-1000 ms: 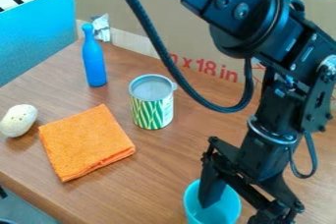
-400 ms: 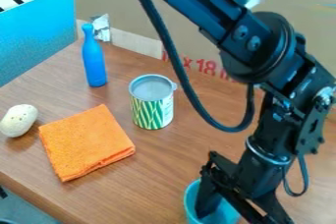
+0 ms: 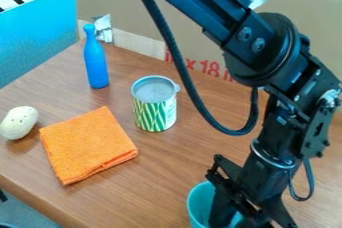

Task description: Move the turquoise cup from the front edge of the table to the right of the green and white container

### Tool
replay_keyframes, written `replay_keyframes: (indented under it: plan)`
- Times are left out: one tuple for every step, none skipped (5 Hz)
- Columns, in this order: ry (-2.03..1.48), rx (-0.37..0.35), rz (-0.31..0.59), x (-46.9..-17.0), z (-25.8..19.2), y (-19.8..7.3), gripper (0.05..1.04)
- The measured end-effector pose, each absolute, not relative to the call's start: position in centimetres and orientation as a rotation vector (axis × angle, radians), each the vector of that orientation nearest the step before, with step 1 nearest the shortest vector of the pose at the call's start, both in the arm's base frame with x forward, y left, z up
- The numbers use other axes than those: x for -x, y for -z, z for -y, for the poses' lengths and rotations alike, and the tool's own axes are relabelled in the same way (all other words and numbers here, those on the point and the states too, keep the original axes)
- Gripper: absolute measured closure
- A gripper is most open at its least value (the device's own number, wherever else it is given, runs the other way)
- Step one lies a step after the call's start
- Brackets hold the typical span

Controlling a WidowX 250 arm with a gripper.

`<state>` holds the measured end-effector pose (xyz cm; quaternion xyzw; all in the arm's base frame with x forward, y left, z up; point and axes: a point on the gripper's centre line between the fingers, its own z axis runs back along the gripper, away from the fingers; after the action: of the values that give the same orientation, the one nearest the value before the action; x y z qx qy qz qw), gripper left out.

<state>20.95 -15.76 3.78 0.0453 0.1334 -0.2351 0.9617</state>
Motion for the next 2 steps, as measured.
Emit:
replay_keyframes:
  plan:
    - [0.486,-0.093,-0.266,-21.01,15.72,-3.86,0.902]
    - [0.503,-0.086,-0.233,-21.49,15.61,-4.42,0.963]
